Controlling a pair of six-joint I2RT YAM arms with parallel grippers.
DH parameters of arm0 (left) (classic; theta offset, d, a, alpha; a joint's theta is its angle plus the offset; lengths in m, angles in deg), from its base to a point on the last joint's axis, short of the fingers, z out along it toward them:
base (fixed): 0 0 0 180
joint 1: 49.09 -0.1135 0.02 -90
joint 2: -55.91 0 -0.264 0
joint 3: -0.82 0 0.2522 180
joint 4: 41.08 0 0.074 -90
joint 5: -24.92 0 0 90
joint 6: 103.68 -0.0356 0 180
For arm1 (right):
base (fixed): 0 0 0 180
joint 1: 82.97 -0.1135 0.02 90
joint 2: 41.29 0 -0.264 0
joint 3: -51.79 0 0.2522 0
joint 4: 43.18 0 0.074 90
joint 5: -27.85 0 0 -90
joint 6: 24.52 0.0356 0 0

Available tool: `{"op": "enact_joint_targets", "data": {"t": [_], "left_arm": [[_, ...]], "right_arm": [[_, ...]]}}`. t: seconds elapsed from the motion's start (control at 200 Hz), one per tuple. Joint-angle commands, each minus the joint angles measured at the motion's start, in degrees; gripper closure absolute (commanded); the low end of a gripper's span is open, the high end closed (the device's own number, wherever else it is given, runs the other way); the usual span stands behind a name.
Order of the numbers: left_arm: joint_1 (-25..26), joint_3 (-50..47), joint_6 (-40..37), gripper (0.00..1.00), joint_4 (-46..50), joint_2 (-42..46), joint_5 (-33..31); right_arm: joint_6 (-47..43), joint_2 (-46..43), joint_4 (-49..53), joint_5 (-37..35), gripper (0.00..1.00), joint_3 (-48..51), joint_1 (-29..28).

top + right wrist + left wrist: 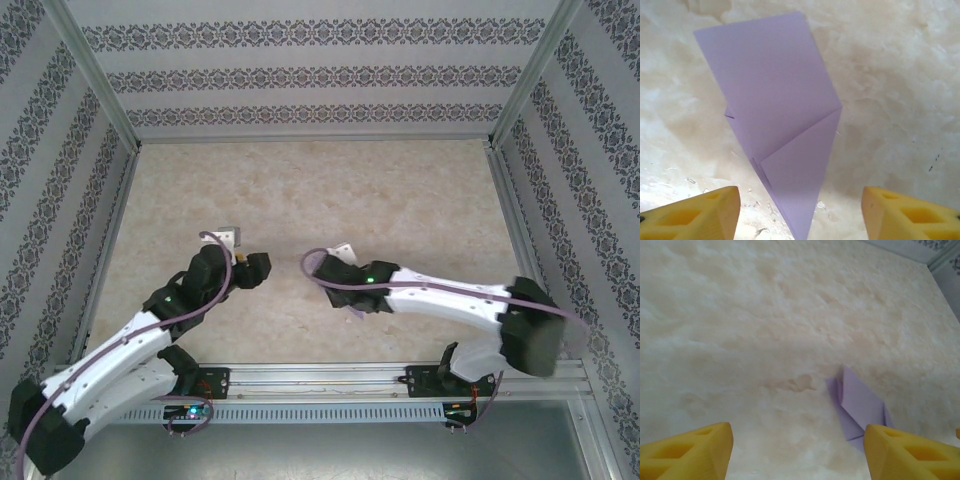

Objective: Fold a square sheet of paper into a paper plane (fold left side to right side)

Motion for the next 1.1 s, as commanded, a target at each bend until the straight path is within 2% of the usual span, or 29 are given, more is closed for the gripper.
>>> {"op": "enact_joint_targets", "data": {"t": [0.0,0.12,0.245,0.425,0.585,0.655,0.774,0.884,1.004,1.034,1.099], "left_arm": [[-0.6,0.1,5.7,0.32,-10.8,-7.1,8.9],[0.6,0.9,9.3,0.33,-18.8,-17.4,13.4],[3.3,2.1,12.7,0.33,-26.4,-26.3,13.7],[6.5,4.5,17.4,0.33,-32.8,-36.7,11.6],[7.4,6.2,21.0,0.36,-39.7,-44.9,13.0],[7.6,7.2,22.0,0.43,-42.6,-48.1,14.4],[7.7,8.3,23.0,0.64,-46.0,-51.4,15.1],[7.6,8.9,21.7,0.8,-45.2,-51.7,14.7],[7.5,9.4,19.9,0.96,-44.5,-51.3,15.0],[7.4,9.5,19.6,1.0,-44.7,-51.3,15.5],[6.9,9.9,18.8,1.0,-44.9,-51.3,17.4]], "right_arm": [[0.8,-8.1,-5.4,4.3,0.3,6.3,3.6],[2.0,-18.9,-7.8,6.9,0.19,13.7,8.6],[4.5,-30.8,-9.0,11.1,0.11,21.0,14.9],[7.9,-45.5,-7.2,17.9,0.1,28.1,23.1],[9.1,-50.5,-4.2,22.7,0.1,30.1,27.2],[9.2,-50.8,-3.3,23.7,0.11,30.2,27.9],[9.2,-50.5,-2.7,25.3,0.13,30.5,28.3],[8.8,-50.3,-2.7,27.1,0.16,30.8,29.1],[7.5,-50.4,-2.9,32.3,0.21,30.9,32.0],[7.2,-50.5,-3.0,33.7,0.23,30.9,32.9],[6.4,-50.7,-3.4,36.4,0.25,31.1,35.1]]}}
